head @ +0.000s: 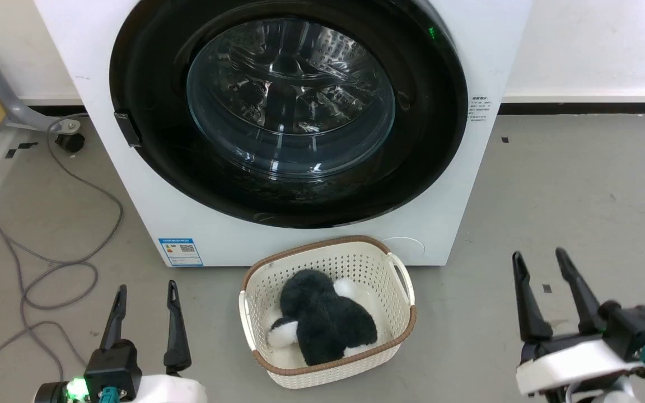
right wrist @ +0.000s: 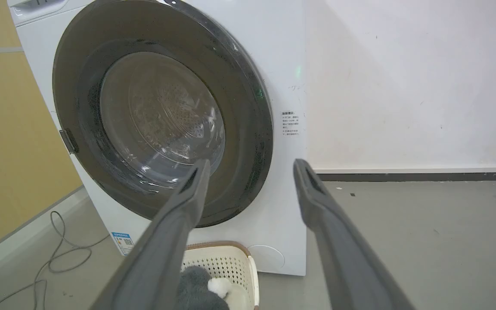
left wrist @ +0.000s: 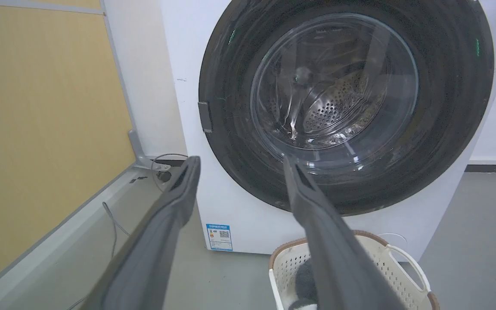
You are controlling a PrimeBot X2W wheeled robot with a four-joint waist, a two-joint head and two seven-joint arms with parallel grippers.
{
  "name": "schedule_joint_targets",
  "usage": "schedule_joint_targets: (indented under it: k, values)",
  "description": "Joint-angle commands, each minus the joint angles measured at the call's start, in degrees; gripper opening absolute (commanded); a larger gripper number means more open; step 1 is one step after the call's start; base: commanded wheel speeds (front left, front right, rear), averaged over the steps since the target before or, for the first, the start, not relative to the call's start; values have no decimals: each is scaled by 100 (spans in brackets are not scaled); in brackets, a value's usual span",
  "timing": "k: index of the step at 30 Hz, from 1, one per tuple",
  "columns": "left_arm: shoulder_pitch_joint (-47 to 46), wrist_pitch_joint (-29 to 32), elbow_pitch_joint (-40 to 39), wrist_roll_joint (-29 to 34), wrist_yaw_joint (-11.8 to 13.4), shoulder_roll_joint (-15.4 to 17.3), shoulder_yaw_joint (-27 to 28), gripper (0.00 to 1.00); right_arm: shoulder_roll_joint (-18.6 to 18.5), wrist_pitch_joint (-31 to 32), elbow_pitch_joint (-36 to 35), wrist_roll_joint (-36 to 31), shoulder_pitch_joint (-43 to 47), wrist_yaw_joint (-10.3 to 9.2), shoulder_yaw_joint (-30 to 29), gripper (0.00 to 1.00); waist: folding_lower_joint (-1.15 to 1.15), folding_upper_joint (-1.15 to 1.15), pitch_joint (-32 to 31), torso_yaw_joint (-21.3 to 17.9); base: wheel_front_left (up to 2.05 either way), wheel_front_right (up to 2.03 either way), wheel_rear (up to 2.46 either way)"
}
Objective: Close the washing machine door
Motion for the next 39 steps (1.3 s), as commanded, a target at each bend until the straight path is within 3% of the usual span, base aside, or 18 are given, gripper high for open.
schedule_joint_targets:
  k: [1, 5, 6, 39]
  values:
    - [102, -24, 27, 54, -41, 6, -6, 100, 33, -26, -79, 25, 166, -4, 40, 100, 1, 0, -15, -9, 0, 0, 0]
    - [128, -24, 45, 24, -74, 6, -27, 100, 33, -26, -118, 71, 269, -4, 23, 100, 1, 0, -32, -10, 0, 0, 0]
    - [63, 2, 36, 15, -59, 0, -26, 0, 7, 1, -81, 30, 217, 0, 21, 0, 1, 0, -33, -10, 0, 0, 0]
    - [-12, 378, -40, 47, -214, -1, -47, 0, 13, 375, -274, -206, 279, 0, 43, 0, 1, 0, -36, 36, 0, 0, 0]
